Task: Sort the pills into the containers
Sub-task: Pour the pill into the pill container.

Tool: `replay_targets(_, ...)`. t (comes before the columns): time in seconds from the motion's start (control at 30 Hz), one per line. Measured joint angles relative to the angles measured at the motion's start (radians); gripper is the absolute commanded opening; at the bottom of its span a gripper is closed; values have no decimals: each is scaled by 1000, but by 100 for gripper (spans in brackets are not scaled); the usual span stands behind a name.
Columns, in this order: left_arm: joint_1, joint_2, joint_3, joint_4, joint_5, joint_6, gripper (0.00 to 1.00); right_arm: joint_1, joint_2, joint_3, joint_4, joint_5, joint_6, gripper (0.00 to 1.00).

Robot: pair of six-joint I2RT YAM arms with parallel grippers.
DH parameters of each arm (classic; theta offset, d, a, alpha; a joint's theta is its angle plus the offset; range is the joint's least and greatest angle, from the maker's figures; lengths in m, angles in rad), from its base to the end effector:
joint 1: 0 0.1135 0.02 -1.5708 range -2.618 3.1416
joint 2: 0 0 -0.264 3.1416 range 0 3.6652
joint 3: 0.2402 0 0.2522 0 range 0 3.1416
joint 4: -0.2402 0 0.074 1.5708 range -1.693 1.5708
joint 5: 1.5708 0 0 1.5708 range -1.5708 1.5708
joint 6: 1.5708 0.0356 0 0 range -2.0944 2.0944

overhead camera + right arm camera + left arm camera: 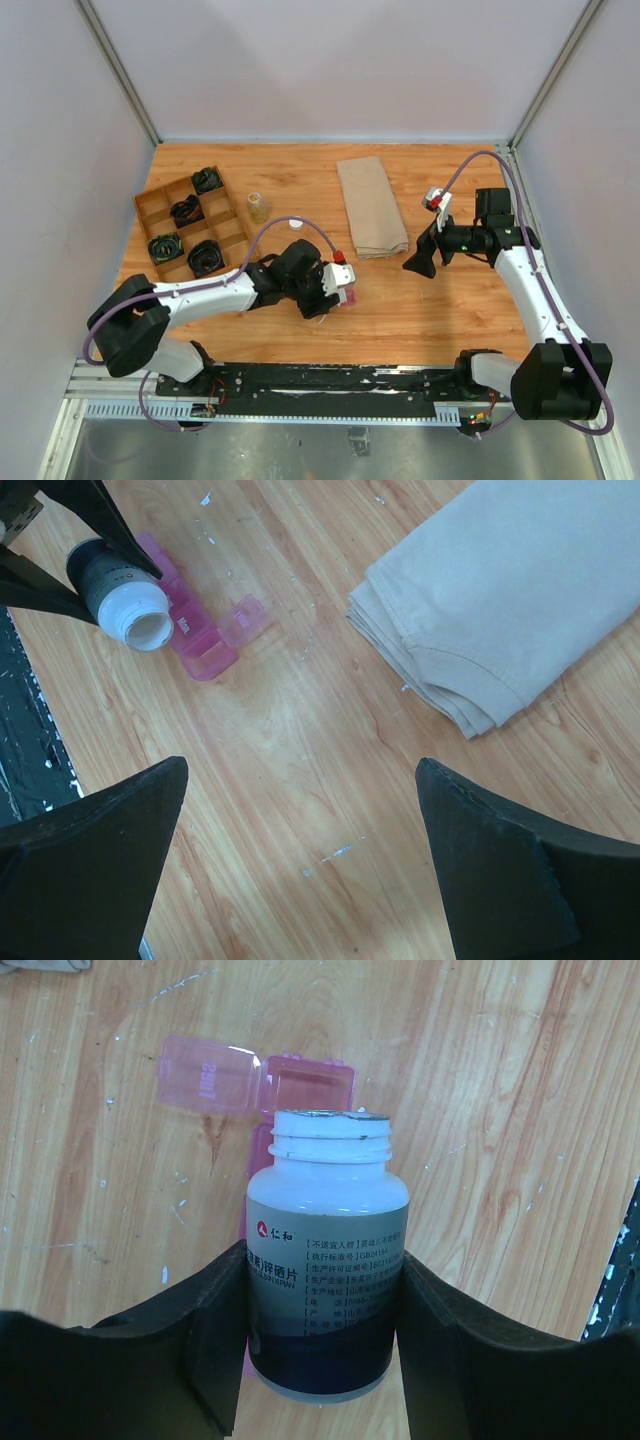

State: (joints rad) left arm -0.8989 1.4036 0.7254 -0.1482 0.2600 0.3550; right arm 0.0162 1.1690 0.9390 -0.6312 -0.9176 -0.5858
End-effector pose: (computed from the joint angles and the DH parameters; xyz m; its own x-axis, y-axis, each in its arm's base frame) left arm 0.1658 -0.2232 0.1871 -0.1287 0.7014 -0.7010 0.9700 0.2361 0.0582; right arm 0.2308 0.0320 0.2865 -0.3406 -0.3415 -0.8760 -0.8586 0.4926 0.1418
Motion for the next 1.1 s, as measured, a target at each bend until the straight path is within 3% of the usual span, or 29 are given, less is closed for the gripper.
replay_targets(1.1,-3,93,105,-146,-22,42,0,0,4,0,-26,-18,-13,99)
